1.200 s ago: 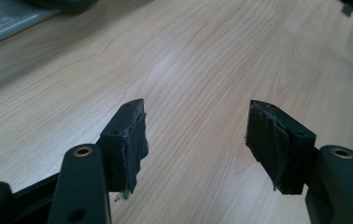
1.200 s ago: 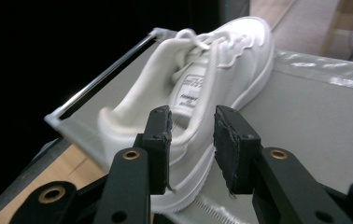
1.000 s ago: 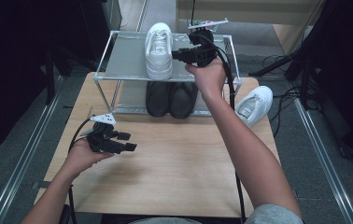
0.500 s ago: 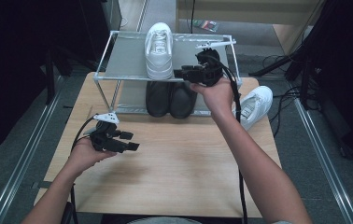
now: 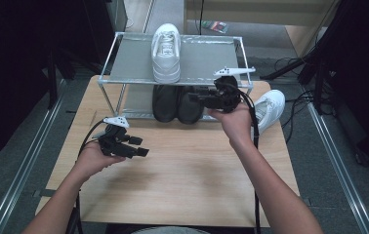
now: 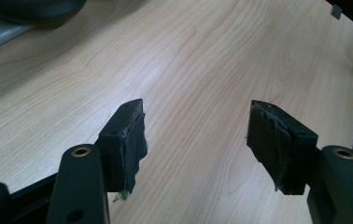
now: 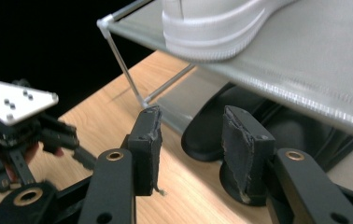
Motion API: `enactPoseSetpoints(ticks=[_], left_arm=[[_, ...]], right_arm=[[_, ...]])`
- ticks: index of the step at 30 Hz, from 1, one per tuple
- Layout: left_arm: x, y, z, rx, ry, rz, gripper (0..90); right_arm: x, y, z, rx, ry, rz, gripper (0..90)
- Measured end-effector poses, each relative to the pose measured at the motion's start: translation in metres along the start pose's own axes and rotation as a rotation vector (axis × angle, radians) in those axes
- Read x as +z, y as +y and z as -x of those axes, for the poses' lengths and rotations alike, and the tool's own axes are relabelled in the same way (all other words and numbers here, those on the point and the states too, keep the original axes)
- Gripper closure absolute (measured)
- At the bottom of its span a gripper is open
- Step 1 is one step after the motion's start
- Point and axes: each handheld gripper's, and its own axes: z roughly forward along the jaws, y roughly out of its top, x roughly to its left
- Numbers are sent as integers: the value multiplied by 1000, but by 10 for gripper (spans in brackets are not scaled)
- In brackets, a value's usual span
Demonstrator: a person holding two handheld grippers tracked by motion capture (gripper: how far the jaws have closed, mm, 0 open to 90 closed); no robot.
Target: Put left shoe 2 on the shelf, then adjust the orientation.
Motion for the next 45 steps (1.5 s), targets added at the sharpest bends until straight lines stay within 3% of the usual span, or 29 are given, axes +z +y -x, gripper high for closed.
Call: enactPoseSetpoints(ticks=[7, 17, 24, 32, 37, 45], left_arm=[[0, -1, -1, 3, 7, 0, 373], [0, -2, 1, 9, 9, -10, 372], [0, -2, 4, 17, 11, -14, 372], [2, -3, 6, 17, 11, -19, 372], [2, -3, 7, 27, 14, -23, 372], [1, -4, 12, 35, 18, -22, 372]], right_arm=[[-4, -34, 5, 6, 33, -15, 588], [-3, -65, 6, 13, 49, -49, 592], [-1, -80, 13, 0, 36, -73, 590], [-6, -99, 30, 36, 20, -88, 590], [-17, -111, 43, 49, -3, -104, 590], [-32, -113, 54, 48, -49, -117, 592]])
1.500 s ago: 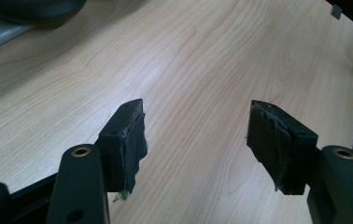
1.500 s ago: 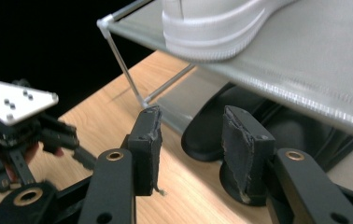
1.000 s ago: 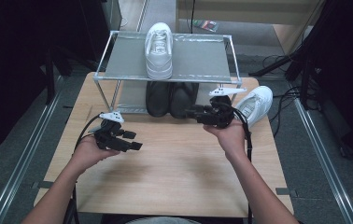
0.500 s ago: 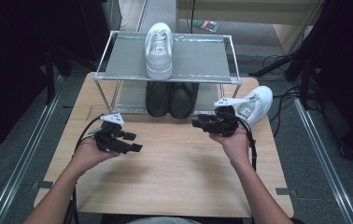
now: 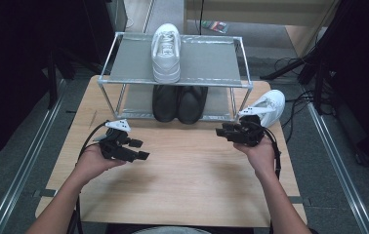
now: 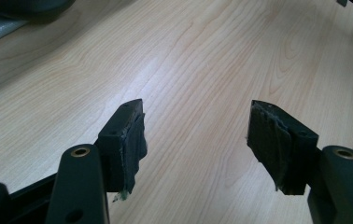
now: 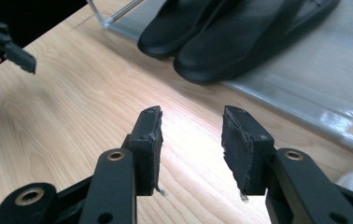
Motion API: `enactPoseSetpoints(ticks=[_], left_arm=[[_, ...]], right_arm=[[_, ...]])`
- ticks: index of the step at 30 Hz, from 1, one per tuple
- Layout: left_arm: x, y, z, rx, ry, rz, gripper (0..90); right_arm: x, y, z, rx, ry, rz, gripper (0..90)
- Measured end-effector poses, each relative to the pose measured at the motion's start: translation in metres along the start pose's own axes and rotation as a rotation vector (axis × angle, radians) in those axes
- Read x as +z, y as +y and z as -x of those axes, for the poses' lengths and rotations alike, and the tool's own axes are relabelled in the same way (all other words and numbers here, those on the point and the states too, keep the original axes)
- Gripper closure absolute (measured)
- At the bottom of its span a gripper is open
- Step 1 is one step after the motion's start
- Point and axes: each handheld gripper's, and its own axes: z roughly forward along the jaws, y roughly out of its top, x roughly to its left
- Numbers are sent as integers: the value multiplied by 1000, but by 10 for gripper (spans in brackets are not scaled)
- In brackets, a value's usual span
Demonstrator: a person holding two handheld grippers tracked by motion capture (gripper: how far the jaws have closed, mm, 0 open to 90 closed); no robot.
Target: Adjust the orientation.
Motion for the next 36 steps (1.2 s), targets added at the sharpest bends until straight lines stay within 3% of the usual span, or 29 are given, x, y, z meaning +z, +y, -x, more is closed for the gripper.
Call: enactPoseSetpoints(ticks=[9, 22, 28, 36], left_arm=[[-1, -4, 3, 2, 4, -3, 372], [-5, -14, 7, -15, 24, -12, 371], [-9, -18, 8, -23, 31, -10, 372], [-12, -23, 8, -39, 43, -8, 371]], right_arm=[[-20, 1, 31, 30, -63, 15, 592], [-40, 17, 59, 44, -129, 12, 586], [-31, 12, 75, 44, -165, -44, 586], [-13, 5, 93, 83, -155, -136, 578]])
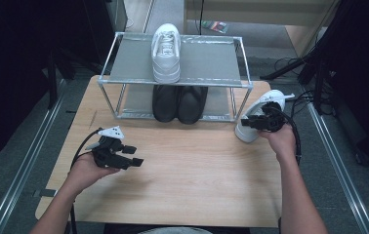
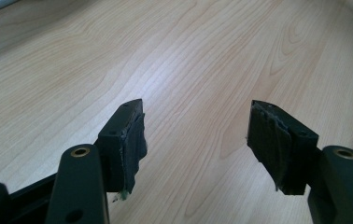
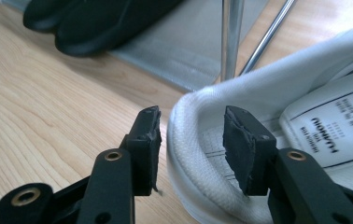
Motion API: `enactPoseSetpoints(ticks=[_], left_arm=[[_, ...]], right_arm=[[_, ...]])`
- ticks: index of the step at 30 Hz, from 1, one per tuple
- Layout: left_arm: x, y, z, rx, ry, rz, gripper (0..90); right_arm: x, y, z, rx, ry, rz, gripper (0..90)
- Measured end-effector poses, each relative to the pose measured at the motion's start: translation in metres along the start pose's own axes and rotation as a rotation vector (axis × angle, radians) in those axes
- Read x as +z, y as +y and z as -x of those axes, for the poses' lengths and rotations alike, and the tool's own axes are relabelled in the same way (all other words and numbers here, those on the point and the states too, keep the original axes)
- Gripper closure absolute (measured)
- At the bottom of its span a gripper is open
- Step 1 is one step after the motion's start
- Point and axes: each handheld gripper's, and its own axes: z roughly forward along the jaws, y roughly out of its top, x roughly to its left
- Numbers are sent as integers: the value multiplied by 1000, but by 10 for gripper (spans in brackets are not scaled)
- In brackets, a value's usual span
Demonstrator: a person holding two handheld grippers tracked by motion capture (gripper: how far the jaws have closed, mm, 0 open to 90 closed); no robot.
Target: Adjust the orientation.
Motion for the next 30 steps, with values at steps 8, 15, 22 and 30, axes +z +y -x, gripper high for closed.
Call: enactPoseSetpoints(ticks=[8, 15, 22, 30], left_arm=[[-4, -6, 0, -14, 12, 2, 370], [-6, -9, 0, -24, 18, 0, 371], [-6, -8, 0, -23, 20, 3, 370], [-7, -9, -2, -20, 25, 0, 370]], right_arm=[[26, -3, 5, 12, 14, -101, 579], [28, -3, 6, -18, 42, -85, 617], [31, -3, 5, -5, 54, -76, 648], [29, 0, 1, -17, 41, -116, 737]])
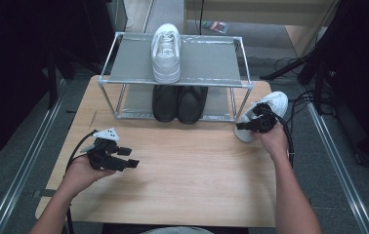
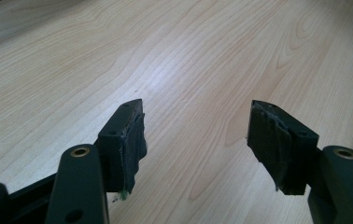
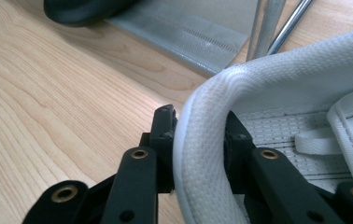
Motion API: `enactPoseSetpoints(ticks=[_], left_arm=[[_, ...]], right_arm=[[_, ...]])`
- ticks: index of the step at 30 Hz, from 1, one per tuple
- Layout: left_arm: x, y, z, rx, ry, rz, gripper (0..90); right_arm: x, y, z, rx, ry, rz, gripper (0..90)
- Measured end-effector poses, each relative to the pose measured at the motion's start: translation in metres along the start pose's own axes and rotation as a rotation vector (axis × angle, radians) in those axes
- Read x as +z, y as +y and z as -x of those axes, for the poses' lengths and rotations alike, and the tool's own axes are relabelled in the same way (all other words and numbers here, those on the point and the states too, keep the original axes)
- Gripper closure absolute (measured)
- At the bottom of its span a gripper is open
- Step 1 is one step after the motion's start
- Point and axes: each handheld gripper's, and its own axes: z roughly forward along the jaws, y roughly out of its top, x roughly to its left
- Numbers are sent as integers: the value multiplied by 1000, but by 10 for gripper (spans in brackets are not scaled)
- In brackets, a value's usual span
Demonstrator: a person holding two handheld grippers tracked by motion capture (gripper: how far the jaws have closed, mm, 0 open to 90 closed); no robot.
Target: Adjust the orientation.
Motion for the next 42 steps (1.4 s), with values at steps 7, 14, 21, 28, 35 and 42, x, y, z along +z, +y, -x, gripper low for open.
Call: enactPoseSetpoints(ticks=[7, 14, 21, 28, 35, 42], left_arm=[[0, 0, -1, -7, -4, 3, 370], [1, 3, -2, -4, -12, 6, 370], [6, 9, -2, 16, -26, 3, 370], [12, 17, -2, 40, -42, -7, 370], [19, 25, -2, 53, -61, -11, 370], [26, 34, -2, 64, -95, -12, 370]], right_arm=[[-3, 2, -7, -59, -44, -33, 756], [-10, 2, -20, -109, -71, -36, 755], [-17, 0, -33, -149, -122, -39, 751], [-26, -6, -51, -164, -113, -44, 751], [-38, -13, -71, -173, -99, -22, 751], [-45, -22, -95, -173, -86, -14, 750]])
